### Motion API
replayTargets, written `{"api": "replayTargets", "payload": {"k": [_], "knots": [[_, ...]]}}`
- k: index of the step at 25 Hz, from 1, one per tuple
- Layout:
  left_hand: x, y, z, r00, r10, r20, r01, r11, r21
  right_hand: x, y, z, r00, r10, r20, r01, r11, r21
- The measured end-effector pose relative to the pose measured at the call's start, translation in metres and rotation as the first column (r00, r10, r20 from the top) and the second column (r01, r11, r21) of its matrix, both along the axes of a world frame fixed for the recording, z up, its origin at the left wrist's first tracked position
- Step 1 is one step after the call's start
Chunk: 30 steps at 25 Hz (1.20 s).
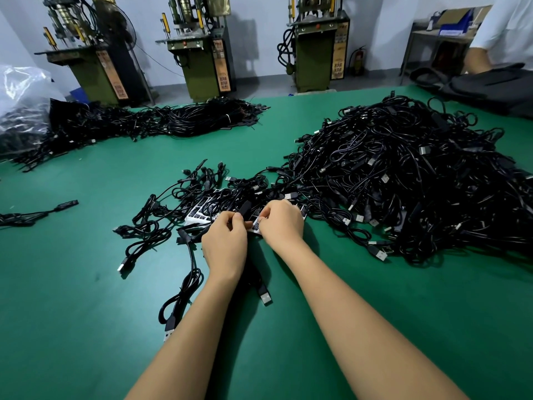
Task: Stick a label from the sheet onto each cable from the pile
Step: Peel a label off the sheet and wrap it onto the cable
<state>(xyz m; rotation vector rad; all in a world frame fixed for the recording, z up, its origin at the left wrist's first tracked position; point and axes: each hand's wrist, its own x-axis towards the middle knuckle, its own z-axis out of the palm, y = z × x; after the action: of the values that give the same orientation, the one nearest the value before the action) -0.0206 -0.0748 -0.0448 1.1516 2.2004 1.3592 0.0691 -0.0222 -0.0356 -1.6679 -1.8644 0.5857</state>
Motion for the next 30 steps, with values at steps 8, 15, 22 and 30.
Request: {"api": "replayTargets", "payload": {"k": [8,15,22,30], "knots": [[0.0,0.0,0.001,1.0,-0.004,-0.005,0.004,1.0,0.01,0.0,0.003,-0.001,0.998,0.036,0.044,-0.034,0.999,-0.035],[0.001,0.001,0.001,1.0,-0.014,-0.003,0.014,1.0,0.009,0.003,0.007,0.005,0.992,0.077,0.097,-0.071,0.996,-0.061],[0.0,0.0,0.001,1.0,-0.018,-0.004,0.018,1.0,0.019,0.001,0.011,0.016,0.982,0.119,0.146,-0.097,0.985,-0.145],[-0.001,0.002,-0.002,1.0,-0.007,-0.007,0.007,1.0,0.007,0.002,0.001,0.005,0.98,0.124,0.158,-0.123,0.992,-0.011]]}}
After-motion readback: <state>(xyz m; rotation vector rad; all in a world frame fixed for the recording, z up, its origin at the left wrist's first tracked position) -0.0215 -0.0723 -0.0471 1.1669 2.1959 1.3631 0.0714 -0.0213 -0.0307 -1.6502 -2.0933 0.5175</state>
